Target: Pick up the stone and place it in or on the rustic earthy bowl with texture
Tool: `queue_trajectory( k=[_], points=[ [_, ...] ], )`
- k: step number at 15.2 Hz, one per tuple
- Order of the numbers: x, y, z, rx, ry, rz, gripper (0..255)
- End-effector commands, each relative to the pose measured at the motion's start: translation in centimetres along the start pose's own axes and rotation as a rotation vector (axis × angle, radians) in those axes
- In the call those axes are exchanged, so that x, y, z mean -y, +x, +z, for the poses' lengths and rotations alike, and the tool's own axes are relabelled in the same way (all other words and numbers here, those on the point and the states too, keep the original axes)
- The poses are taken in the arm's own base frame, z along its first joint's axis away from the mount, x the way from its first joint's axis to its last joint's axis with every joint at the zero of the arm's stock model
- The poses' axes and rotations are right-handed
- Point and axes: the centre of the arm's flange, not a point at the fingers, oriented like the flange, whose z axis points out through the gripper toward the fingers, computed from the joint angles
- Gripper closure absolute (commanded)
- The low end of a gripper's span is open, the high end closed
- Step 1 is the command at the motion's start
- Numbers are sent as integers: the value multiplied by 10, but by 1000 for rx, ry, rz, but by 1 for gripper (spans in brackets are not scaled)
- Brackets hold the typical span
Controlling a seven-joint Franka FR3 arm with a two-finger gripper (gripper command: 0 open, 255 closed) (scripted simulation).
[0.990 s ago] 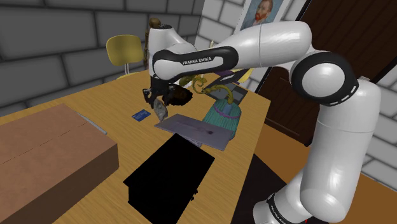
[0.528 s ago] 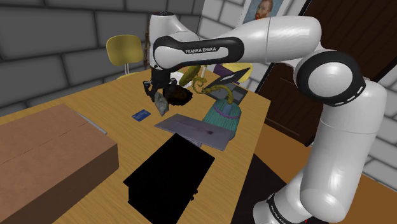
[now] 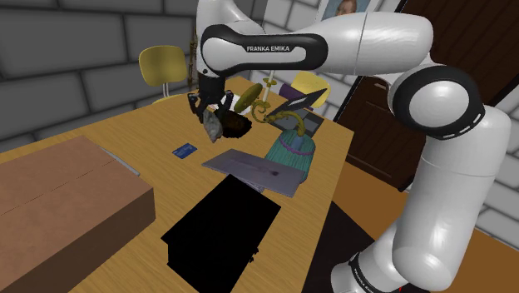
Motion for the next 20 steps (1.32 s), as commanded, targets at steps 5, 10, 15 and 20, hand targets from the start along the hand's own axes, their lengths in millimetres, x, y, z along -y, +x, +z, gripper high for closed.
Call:
queue_trajectory(
  k=[5,10,15,20],
  points=[
    [-37,38,-3,0,0,0,255],
    [-82,86,0,0,0,0,255],
    [-128,134,3,0,0,0,255],
    [-140,148,26,0,0,0,255]
  ],
)
